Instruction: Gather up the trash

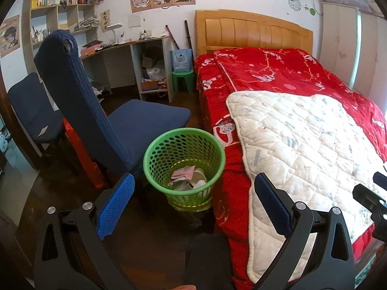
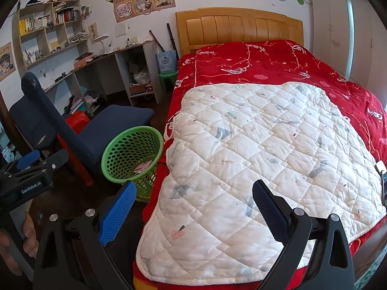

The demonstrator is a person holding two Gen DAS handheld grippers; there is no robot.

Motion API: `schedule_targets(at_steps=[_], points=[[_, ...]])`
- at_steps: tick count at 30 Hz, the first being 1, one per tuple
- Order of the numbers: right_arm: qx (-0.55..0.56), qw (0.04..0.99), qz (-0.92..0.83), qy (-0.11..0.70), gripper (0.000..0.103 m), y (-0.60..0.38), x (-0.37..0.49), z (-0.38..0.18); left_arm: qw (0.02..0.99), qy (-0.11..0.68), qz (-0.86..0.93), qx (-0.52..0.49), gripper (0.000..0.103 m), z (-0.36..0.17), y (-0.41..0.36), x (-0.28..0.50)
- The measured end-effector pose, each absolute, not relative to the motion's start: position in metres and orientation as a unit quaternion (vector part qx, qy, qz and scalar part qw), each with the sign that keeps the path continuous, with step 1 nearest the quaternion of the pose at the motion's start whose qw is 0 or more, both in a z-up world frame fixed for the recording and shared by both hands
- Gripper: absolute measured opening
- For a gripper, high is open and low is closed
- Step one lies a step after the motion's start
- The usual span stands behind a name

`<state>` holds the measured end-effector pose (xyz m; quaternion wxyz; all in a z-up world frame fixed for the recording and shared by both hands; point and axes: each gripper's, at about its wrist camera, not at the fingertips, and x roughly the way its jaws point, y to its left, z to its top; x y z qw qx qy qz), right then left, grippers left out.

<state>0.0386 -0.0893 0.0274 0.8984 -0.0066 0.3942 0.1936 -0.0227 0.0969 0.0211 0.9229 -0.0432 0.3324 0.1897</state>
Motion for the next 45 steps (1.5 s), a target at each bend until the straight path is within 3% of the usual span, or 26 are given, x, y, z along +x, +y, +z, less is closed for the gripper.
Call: schedule_targets(at_steps=[45], points=[[-0.004, 0.904, 0.190, 0.383, 0.094, -0.0920, 0.0365, 0.0342, 0.921, 0.330, 0.204, -0.042, 0.098, 0.0209, 0.0983, -0.0241]])
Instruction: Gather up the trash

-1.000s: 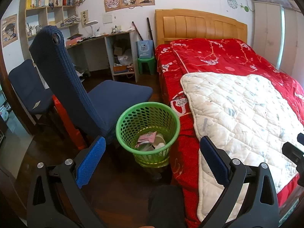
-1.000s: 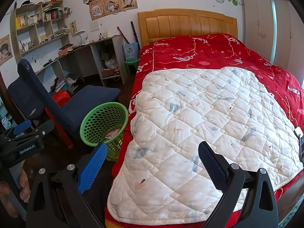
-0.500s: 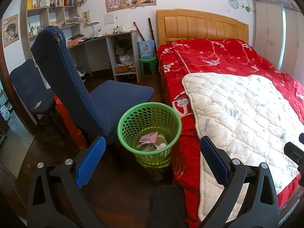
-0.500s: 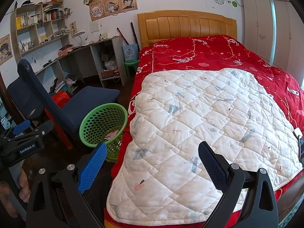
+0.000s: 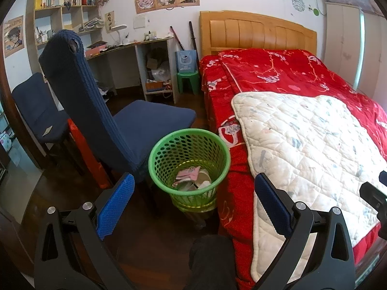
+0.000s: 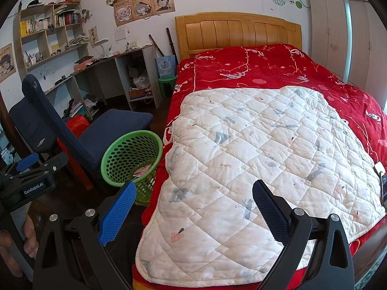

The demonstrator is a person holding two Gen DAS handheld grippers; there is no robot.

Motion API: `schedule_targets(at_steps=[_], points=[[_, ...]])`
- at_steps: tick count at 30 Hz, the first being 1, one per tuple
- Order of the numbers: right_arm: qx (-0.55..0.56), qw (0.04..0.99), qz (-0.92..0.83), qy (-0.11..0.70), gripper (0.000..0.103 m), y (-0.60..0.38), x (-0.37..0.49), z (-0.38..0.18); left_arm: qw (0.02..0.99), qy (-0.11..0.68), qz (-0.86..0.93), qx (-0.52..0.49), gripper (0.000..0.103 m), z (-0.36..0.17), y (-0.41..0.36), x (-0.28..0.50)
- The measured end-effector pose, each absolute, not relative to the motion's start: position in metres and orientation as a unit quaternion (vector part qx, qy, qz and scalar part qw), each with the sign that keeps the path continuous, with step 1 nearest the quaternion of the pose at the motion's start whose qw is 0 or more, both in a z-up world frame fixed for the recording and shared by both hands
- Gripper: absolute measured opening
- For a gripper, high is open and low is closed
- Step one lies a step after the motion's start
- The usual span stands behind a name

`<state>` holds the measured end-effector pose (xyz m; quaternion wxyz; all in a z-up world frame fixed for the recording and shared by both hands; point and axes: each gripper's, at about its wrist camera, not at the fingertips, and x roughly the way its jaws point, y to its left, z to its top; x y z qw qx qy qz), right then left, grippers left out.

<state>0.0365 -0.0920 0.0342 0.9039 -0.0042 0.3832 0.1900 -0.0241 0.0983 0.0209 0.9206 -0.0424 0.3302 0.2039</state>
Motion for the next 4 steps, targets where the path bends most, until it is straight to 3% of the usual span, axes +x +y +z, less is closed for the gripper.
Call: schedule_targets(at_steps=[4], points=[[-0.005, 0.904, 0.189, 0.385, 0.094, -0.0922, 0.0369, 0.0324, 0.920, 0.332, 0.201, -0.044, 0.098, 0.0208, 0.0970, -0.0247]])
